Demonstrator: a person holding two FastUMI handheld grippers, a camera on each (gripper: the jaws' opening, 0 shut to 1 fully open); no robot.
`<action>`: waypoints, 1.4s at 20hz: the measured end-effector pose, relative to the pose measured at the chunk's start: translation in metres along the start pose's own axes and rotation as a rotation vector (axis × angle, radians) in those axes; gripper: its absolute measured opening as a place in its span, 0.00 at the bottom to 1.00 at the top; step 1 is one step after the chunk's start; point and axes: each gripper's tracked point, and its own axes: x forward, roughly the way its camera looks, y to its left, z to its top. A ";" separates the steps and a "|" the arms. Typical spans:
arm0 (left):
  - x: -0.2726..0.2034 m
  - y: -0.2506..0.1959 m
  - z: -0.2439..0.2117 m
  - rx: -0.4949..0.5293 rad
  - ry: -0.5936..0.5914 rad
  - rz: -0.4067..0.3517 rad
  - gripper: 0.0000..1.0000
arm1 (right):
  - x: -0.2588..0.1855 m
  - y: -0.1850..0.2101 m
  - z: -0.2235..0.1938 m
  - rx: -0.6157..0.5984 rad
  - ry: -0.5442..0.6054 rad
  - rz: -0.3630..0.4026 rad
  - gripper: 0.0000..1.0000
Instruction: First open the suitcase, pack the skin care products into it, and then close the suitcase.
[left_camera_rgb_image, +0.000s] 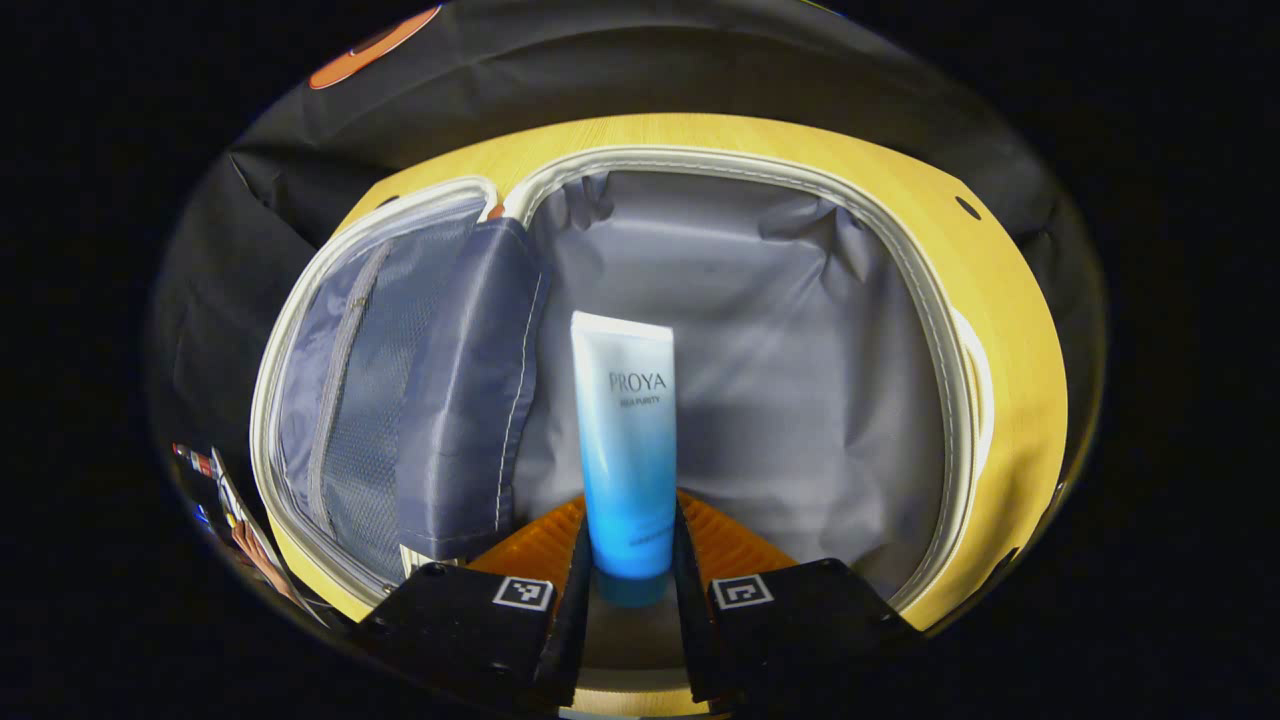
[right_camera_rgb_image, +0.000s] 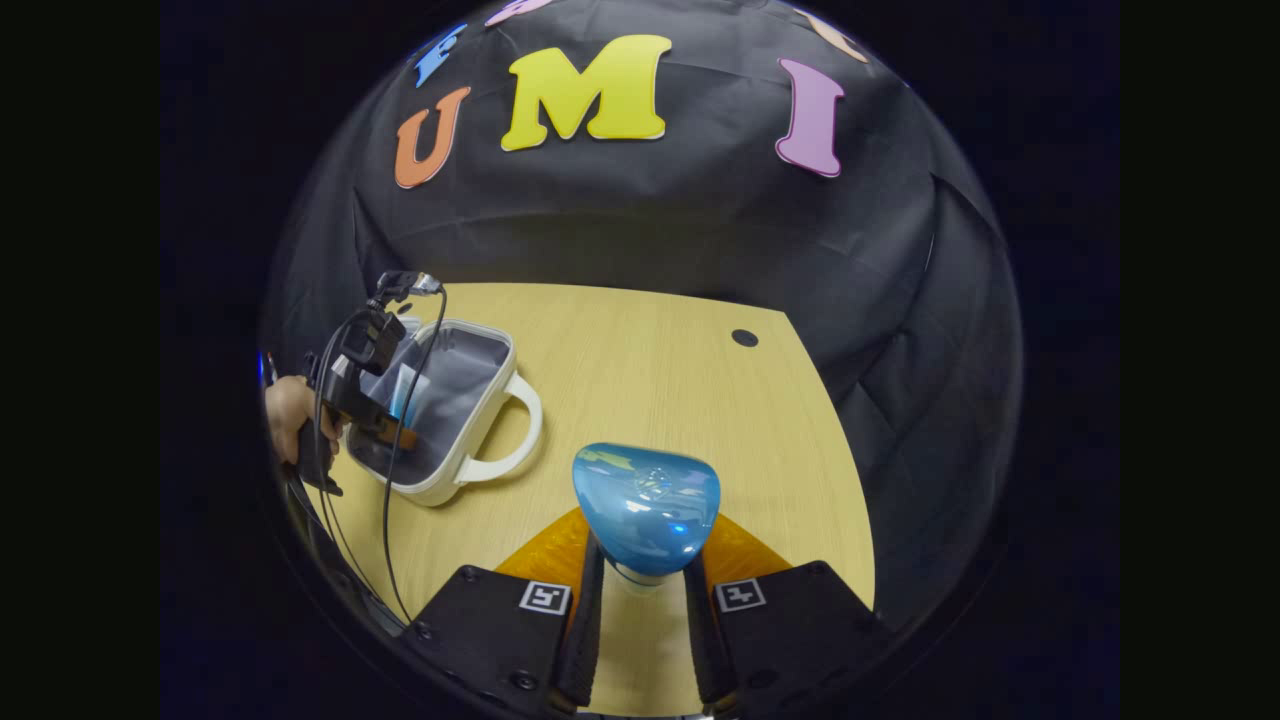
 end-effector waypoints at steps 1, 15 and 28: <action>-0.001 0.000 0.000 0.003 0.012 0.000 0.38 | 0.001 -0.002 0.001 0.005 -0.003 0.004 0.36; -0.129 -0.003 0.022 -0.073 -0.376 -0.097 0.99 | 0.034 0.094 0.066 -0.046 -0.047 0.184 0.36; -0.328 0.091 0.089 0.022 -1.022 -0.033 0.99 | 0.093 0.279 0.015 -0.070 0.187 0.315 0.36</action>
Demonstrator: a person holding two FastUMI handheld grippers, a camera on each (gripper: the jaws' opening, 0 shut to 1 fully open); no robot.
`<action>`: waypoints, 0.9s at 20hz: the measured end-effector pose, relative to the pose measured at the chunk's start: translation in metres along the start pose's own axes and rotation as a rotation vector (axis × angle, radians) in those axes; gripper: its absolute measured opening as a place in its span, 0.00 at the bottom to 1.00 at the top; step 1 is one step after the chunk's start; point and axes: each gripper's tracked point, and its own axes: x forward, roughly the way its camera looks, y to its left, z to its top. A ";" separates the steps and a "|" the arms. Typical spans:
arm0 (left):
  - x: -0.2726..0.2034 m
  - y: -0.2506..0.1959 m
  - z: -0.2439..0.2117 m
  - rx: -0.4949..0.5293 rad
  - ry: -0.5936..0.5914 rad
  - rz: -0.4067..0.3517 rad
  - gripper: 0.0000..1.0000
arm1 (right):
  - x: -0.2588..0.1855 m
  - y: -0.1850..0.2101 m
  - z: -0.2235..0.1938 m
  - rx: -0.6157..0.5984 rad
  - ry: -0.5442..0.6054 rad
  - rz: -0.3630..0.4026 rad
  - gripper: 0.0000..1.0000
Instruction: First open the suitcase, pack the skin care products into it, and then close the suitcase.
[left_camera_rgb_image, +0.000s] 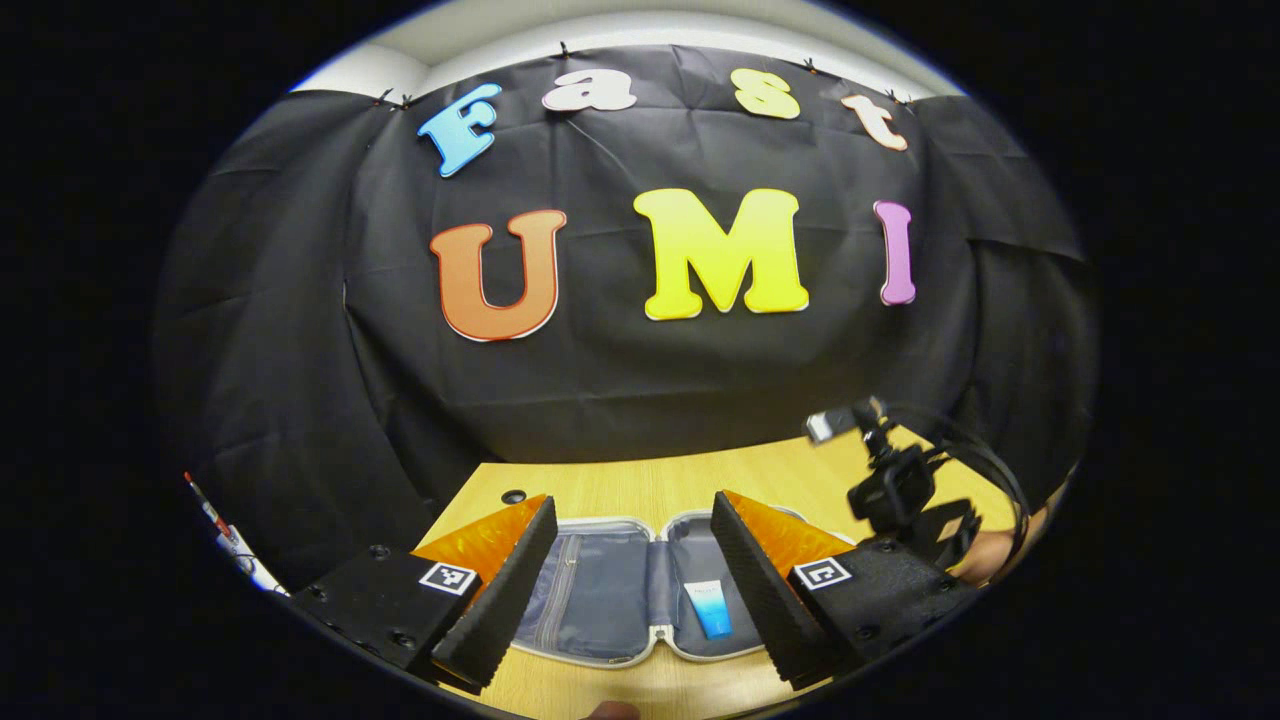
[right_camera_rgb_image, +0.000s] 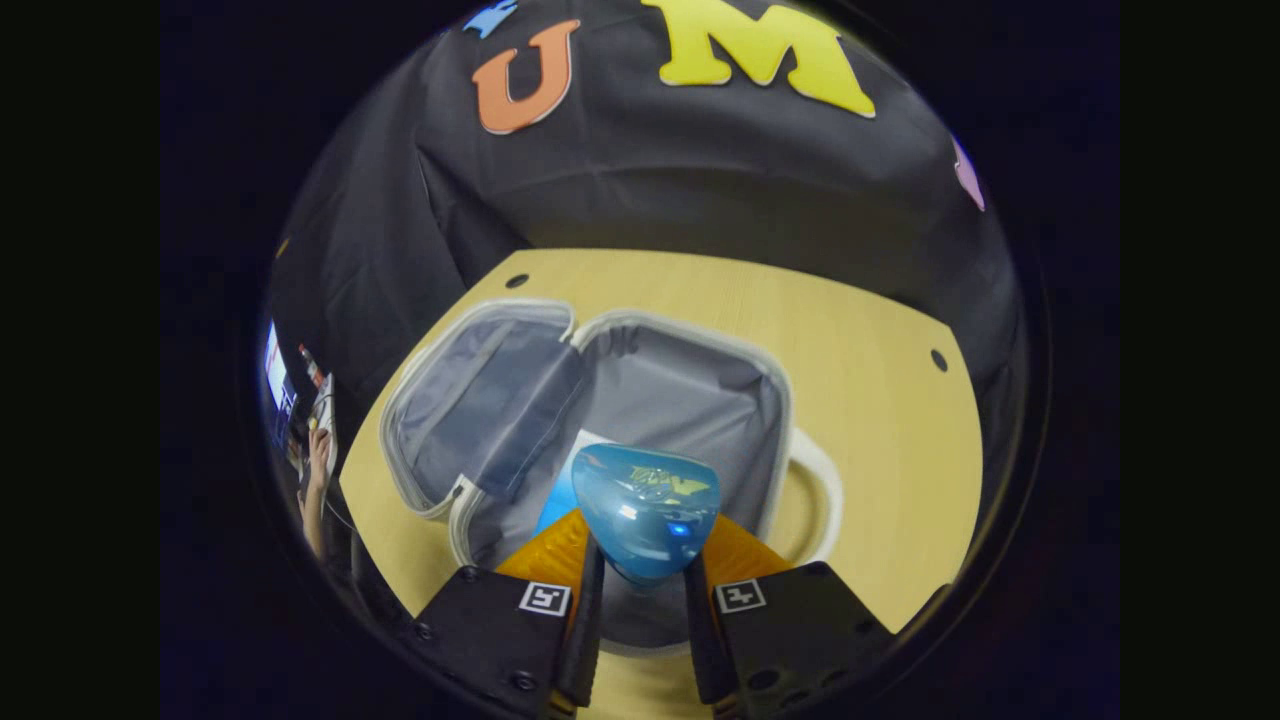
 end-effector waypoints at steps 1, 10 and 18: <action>-0.001 0.004 0.003 -0.005 -0.015 -0.002 0.99 | 0.006 0.004 -0.008 0.011 0.021 -0.004 0.36; 0.007 0.047 0.006 -0.071 -0.049 -0.037 0.99 | 0.042 0.001 -0.004 0.204 0.105 -0.081 0.36; 0.018 0.082 -0.019 -0.074 0.003 0.027 0.99 | 0.077 -0.009 -0.014 0.278 0.205 -0.145 0.36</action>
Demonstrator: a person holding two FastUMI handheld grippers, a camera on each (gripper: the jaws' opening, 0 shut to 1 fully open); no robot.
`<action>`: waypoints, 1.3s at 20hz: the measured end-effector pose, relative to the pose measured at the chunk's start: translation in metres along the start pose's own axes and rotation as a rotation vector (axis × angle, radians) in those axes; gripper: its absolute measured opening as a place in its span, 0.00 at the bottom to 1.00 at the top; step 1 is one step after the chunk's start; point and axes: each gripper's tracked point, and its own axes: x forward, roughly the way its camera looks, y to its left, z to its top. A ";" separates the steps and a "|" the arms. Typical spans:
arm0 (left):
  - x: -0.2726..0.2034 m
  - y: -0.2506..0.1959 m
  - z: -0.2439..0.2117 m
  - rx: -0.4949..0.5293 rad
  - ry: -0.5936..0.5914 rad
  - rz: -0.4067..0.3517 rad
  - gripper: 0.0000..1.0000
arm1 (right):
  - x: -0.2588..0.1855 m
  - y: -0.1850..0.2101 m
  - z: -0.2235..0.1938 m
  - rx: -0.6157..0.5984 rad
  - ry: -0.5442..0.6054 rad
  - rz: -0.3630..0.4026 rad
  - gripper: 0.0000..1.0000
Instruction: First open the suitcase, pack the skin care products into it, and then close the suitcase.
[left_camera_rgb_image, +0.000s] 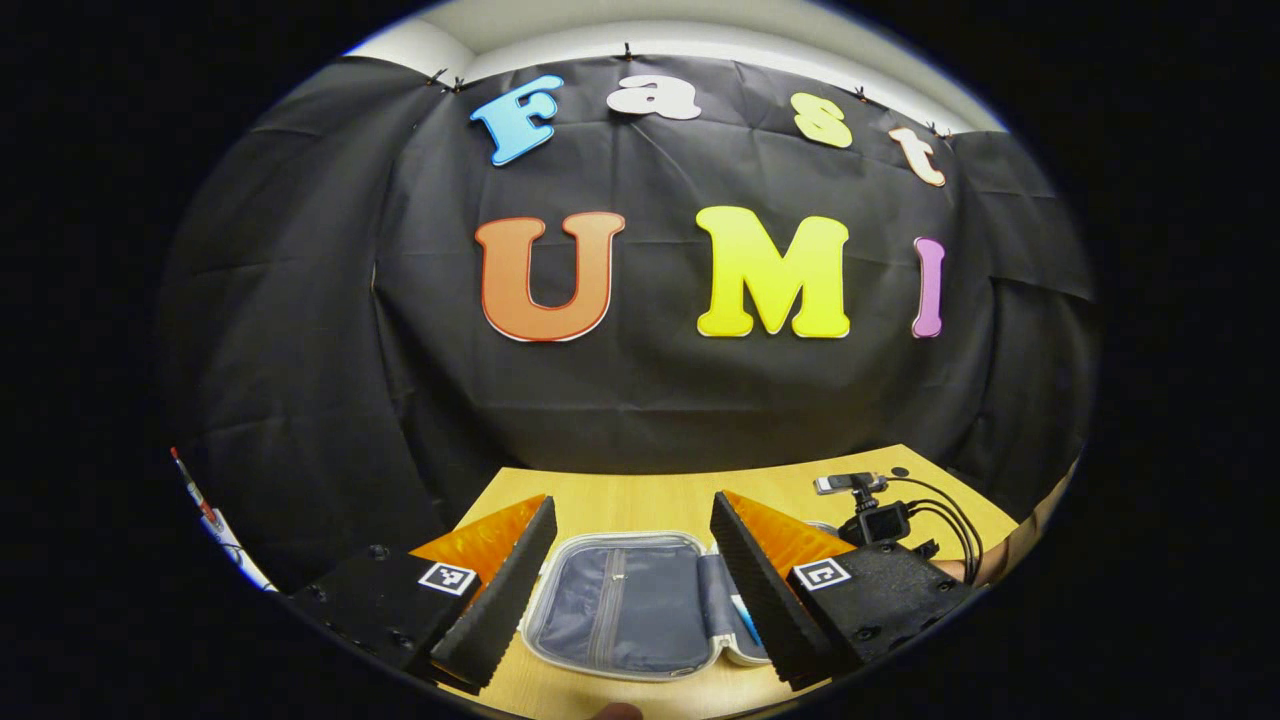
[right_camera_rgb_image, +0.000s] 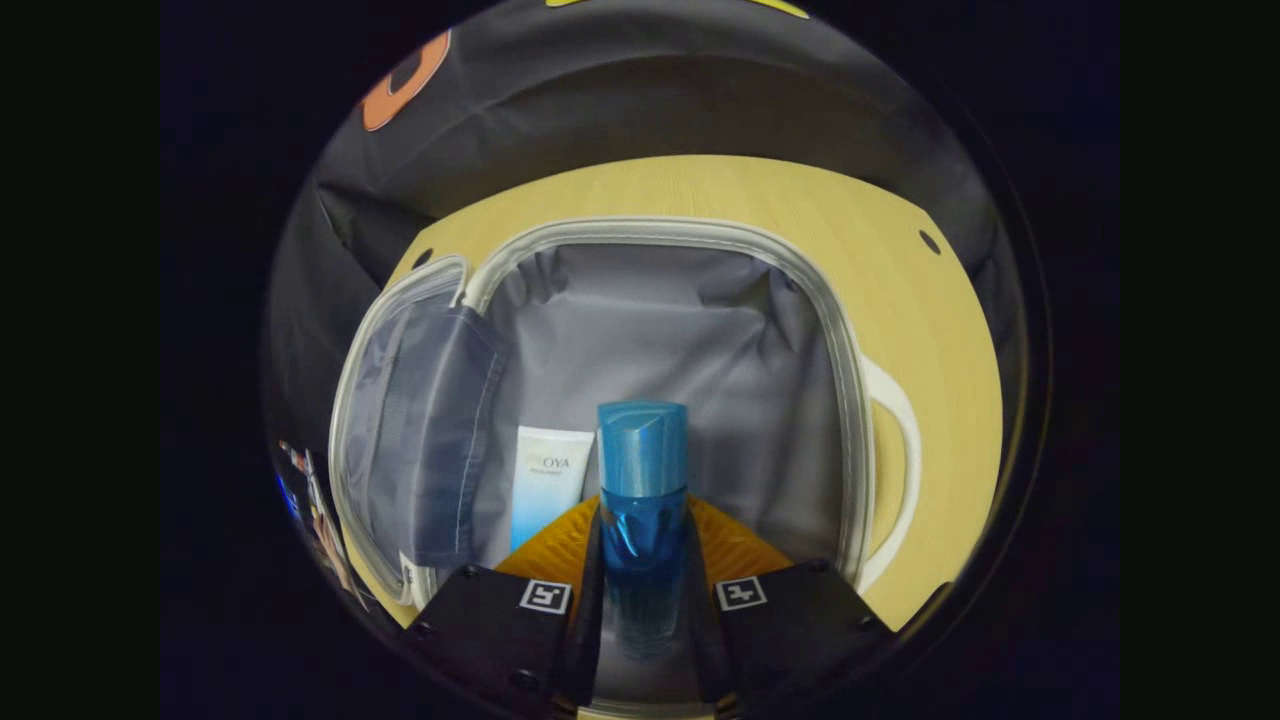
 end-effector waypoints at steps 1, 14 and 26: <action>0.003 0.006 -0.005 -0.007 0.010 0.012 0.99 | -0.001 0.001 0.002 0.001 -0.007 -0.004 0.36; 0.045 0.136 -0.085 -0.261 0.149 0.127 0.99 | -0.070 0.008 0.031 -0.077 -0.176 0.062 0.80; 0.095 0.152 -0.234 -1.183 0.422 -0.002 0.95 | -0.304 -0.091 0.075 -0.111 -0.695 -0.035 0.82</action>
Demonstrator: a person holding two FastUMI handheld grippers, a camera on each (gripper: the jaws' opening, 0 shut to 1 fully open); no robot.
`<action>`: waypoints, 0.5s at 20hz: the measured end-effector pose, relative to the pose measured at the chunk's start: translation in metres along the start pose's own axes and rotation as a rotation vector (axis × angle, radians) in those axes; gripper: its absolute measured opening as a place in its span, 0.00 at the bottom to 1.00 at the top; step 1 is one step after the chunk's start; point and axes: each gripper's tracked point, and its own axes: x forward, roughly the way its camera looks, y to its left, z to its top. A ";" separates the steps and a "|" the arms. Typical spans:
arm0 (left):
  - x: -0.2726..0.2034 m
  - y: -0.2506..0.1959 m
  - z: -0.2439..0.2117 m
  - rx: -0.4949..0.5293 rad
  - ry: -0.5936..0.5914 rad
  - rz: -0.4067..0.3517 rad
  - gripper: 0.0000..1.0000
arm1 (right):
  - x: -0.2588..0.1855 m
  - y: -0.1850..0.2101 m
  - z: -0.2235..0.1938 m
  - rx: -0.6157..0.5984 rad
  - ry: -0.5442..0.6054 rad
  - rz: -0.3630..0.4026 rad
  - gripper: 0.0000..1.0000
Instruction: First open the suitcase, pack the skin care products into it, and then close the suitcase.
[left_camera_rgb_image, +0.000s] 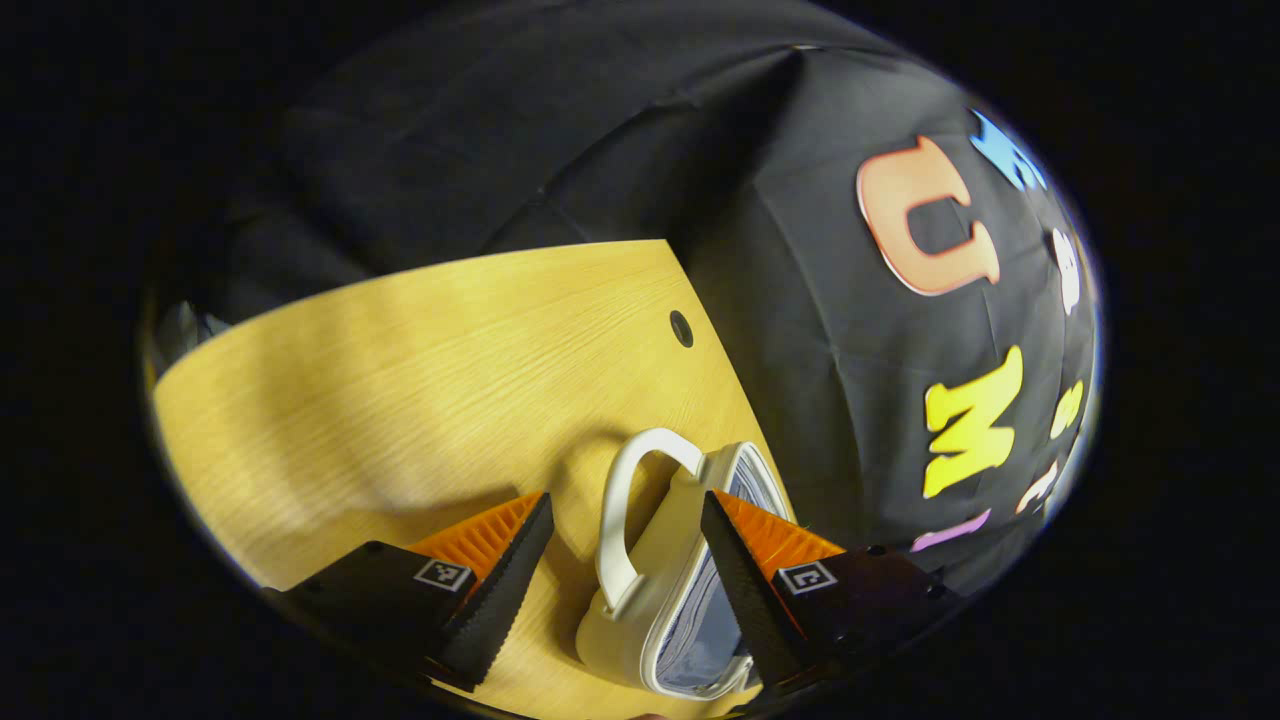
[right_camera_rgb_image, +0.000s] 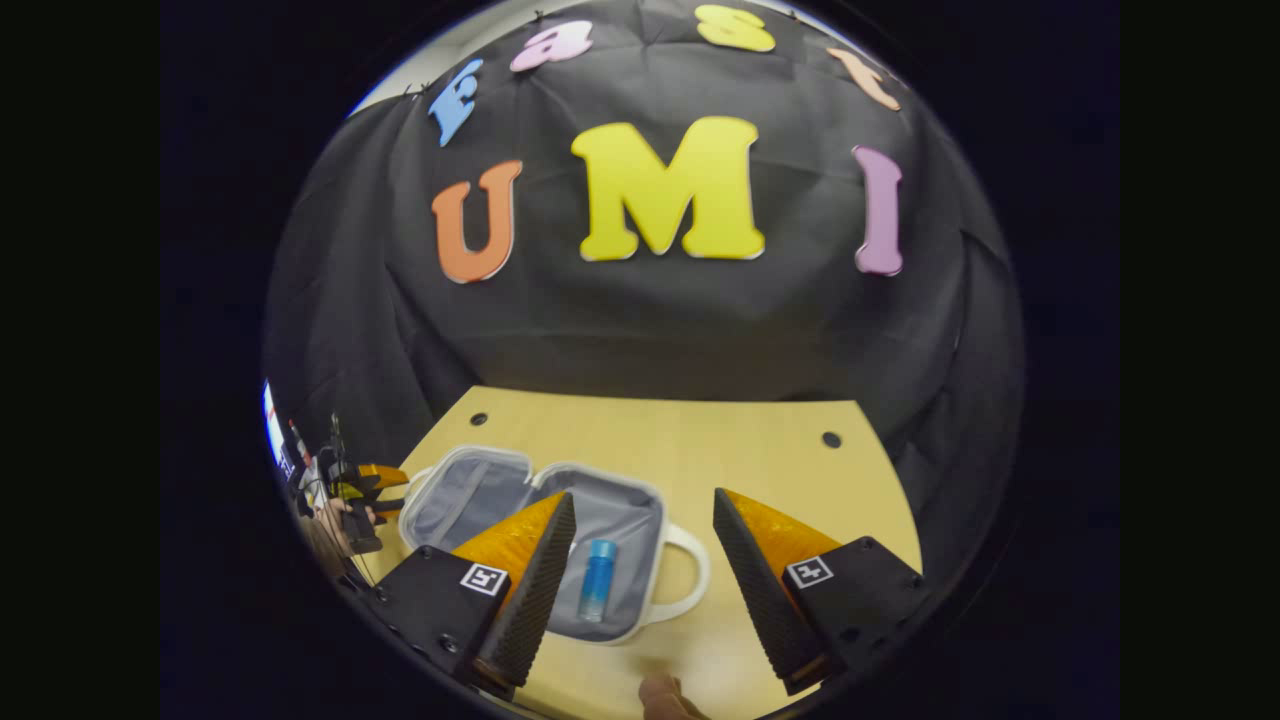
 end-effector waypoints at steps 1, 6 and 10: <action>0.002 0.006 -0.001 -0.016 0.008 0.017 0.88 | -0.011 -0.015 0.004 0.007 -0.026 -0.029 0.82; 0.009 0.000 -0.004 -0.035 -0.007 0.013 0.17 | -0.047 -0.080 0.006 0.038 -0.072 -0.156 0.82; -0.001 -0.021 0.000 0.118 -0.051 0.033 0.11 | -0.063 -0.107 0.005 0.024 -0.085 -0.177 0.78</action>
